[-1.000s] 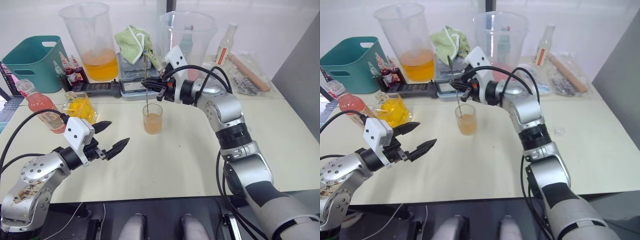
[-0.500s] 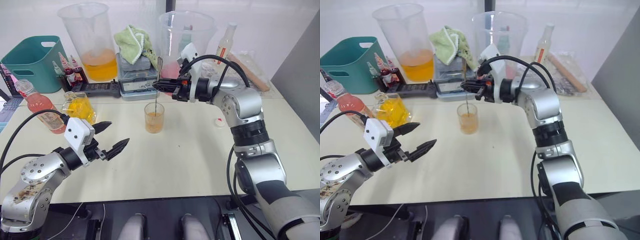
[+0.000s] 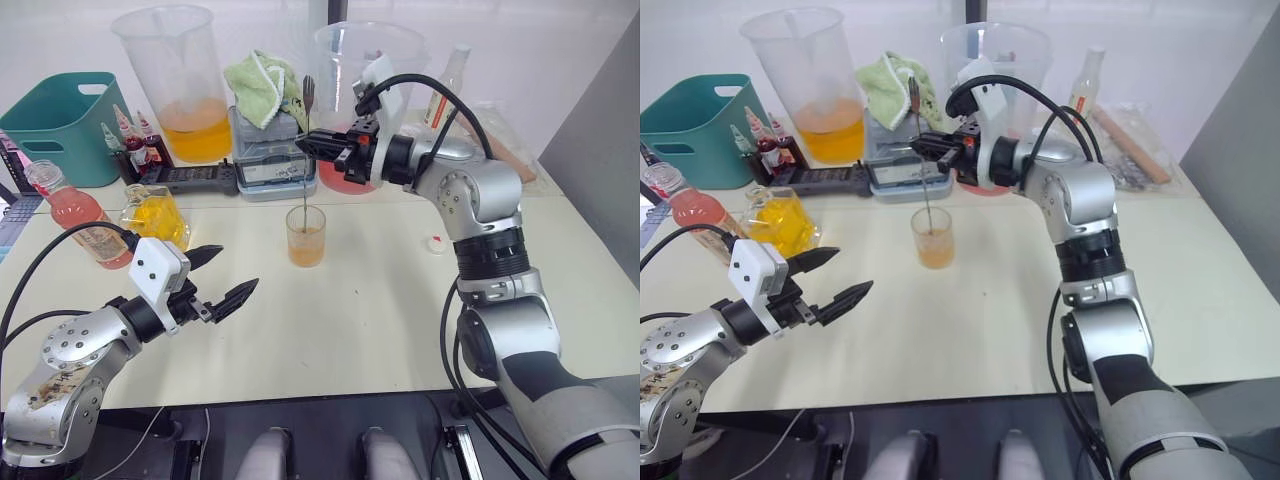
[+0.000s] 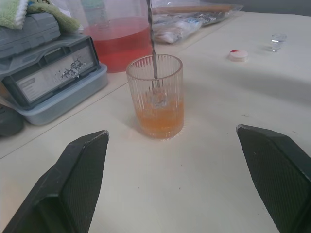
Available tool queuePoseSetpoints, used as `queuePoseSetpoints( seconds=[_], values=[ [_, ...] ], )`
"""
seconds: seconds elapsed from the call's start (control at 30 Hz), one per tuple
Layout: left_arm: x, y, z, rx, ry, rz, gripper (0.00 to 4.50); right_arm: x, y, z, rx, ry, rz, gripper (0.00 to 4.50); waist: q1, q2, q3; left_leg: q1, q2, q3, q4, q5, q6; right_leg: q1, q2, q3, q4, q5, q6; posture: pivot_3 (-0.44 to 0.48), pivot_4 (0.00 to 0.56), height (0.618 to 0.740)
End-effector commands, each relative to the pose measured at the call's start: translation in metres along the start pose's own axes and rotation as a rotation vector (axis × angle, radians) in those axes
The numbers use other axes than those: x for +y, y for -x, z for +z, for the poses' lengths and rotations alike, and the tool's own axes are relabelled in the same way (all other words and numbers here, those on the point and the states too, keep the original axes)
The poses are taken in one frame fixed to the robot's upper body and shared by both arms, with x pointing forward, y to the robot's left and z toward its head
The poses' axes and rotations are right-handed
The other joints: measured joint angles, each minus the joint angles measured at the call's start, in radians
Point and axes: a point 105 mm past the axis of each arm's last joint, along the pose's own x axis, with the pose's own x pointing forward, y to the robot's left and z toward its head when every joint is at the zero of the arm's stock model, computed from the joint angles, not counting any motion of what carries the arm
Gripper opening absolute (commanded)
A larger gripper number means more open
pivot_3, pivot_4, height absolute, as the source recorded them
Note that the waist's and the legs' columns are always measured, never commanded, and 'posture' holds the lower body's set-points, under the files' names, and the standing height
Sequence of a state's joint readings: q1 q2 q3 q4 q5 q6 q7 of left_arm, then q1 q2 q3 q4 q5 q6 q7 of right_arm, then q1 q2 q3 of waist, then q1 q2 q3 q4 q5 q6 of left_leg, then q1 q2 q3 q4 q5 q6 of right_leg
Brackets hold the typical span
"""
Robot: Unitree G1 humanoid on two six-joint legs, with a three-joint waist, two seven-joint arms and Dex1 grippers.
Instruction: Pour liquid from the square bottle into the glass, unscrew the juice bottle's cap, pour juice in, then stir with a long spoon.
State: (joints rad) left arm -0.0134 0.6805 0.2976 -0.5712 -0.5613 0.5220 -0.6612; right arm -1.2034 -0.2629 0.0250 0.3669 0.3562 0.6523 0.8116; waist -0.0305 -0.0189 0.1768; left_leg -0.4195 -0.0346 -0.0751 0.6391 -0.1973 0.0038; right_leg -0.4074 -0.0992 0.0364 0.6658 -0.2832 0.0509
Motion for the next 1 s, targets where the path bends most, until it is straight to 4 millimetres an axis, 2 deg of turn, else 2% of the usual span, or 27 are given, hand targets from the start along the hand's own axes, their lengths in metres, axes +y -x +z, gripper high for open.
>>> queuePoseSetpoints(
  seconds=[0.03,0.23,0.57,0.83,1.0],
  values=[
    [0.0,0.002,0.007,-0.033,-0.029,-0.002,4.45,-0.007,0.003,0.022,-0.04,0.134,-0.05,0.0,0.002,0.0,0.0,0.0,0.0,0.0,0.0,0.0,0.0,0.0,0.0,0.0,0.0,0.0,0.0,0.0,0.15,0.74],
    [0.0,0.001,0.007,-0.034,-0.034,-0.009,4.45,-0.005,0.012,0.022,0.001,0.172,-0.018,0.0,0.002,0.0,0.0,0.0,0.0,0.0,0.0,0.0,0.0,0.0,0.0,0.0,0.0,0.0,0.0,0.0,0.15,0.74],
    [0.008,0.0,0.01,-0.036,-0.054,-0.023,4.45,0.014,0.031,0.049,-0.08,0.058,0.078,0.0,0.002,0.0,0.0,0.0,0.0,0.0,0.0,0.0,0.0,0.0,0.0,0.0,0.0,0.0,0.0,0.0,0.15,0.74],
    [0.01,-0.001,0.013,-0.039,-0.065,-0.03,4.45,0.009,0.043,0.055,-0.068,0.06,0.057,0.0,0.006,0.0,0.0,0.0,0.0,0.0,0.0,0.0,0.0,0.0,0.0,0.0,0.0,0.0,0.0,0.0,0.15,0.74],
    [0.006,0.002,0.017,-0.047,-0.058,-0.071,4.45,0.009,0.06,0.076,-0.108,0.008,0.089,0.0,0.007,0.0,0.0,-0.001,0.0,0.0,0.0,0.0,0.0,0.0,0.0,0.0,0.0,0.0,0.0,0.0,0.15,0.74]
  ],
)
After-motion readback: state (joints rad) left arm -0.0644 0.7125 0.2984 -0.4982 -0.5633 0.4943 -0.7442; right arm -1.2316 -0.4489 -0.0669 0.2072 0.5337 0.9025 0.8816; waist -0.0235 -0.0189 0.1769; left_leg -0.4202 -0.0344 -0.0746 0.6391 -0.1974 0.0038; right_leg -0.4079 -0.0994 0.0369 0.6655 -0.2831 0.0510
